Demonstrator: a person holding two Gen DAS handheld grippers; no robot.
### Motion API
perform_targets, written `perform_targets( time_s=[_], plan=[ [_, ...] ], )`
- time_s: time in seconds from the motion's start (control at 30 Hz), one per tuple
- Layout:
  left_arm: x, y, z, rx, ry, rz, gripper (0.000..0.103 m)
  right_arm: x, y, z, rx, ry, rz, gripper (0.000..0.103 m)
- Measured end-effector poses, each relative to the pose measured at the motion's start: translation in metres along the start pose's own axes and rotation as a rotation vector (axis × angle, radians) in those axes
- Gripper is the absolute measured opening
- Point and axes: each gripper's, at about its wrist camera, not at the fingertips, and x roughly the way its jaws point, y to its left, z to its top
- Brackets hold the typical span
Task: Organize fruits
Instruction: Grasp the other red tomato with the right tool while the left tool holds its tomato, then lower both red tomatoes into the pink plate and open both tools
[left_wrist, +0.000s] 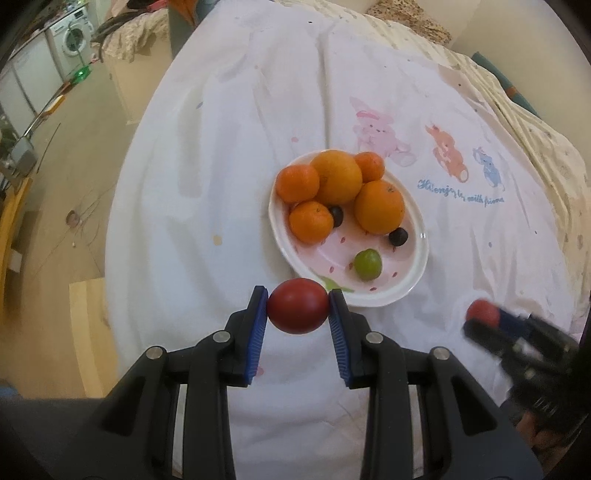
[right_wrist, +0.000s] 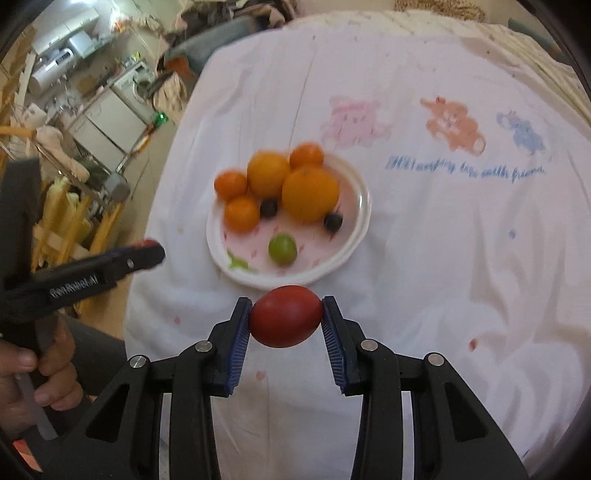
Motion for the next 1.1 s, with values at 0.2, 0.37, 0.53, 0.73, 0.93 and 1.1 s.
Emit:
perform_targets(
  time_s=[0.2,0.37,0.53,0.73,0.93,1.1],
  plan=[
    [-0.001,0.001,0.022,-0.004,-0.007,-0.007,0.029,-0.005,-0.015,0.032,0.015,-0.038,0.006,0.040],
    [0.011,-0.006,0.042,0.009,0.015,0.005,0.029,0.006,-0.029,0.054,0.036,-0.035,0.005,0.040],
    [0.029,-0.019,0.056,0.032,0.045,-0.002,0.029,0.024,-0.039,0.071,0.041,-0.020,0.004,0.040],
    [0.059,-0.027,0.057,0.034,0.108,-0.026,0.029,0.056,-0.056,0.083,0.058,0.025,0.006,0.040],
    [0.087,-0.033,0.052,0.020,0.196,-0.056,0.029,0.080,-0.062,0.089,0.054,0.063,0.021,0.040],
    [0.099,-0.033,0.049,0.002,0.233,-0.059,0.029,0.100,-0.066,0.087,0.061,0.109,0.032,0.041]
  ],
)
